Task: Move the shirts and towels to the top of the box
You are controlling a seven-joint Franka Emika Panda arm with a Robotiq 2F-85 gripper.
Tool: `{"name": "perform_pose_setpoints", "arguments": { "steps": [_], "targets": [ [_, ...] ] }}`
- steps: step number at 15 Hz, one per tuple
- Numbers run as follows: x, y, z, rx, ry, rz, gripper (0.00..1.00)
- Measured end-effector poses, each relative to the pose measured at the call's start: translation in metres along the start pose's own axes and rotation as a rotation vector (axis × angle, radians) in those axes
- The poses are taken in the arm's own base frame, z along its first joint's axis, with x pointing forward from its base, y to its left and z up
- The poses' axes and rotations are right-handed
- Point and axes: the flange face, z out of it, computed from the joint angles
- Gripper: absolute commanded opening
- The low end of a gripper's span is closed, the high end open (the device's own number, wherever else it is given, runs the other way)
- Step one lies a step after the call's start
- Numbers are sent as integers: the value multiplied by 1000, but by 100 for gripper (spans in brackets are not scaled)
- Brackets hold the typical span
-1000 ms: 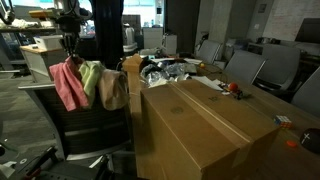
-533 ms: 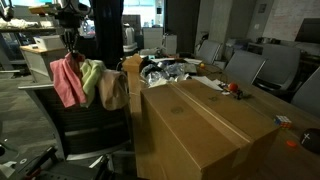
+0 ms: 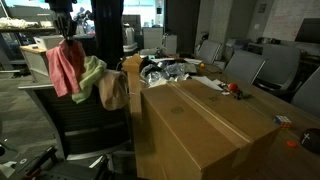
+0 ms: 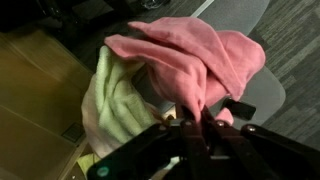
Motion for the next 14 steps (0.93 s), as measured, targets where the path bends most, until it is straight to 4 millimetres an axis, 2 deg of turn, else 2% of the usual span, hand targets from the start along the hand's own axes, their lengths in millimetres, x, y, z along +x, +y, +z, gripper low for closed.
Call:
{"name": "perform_pose_setpoints", "arguments": {
  "steps": [3, 6, 10, 14],
  "targets": [
    [7, 12, -6, -10, 3, 56, 3],
    [28, 41, -3, -5, -14, 127, 3],
    [62, 103, 0, 42, -47, 275, 3],
    [82, 172, -4, 136, -75, 440, 3]
  ]
}}
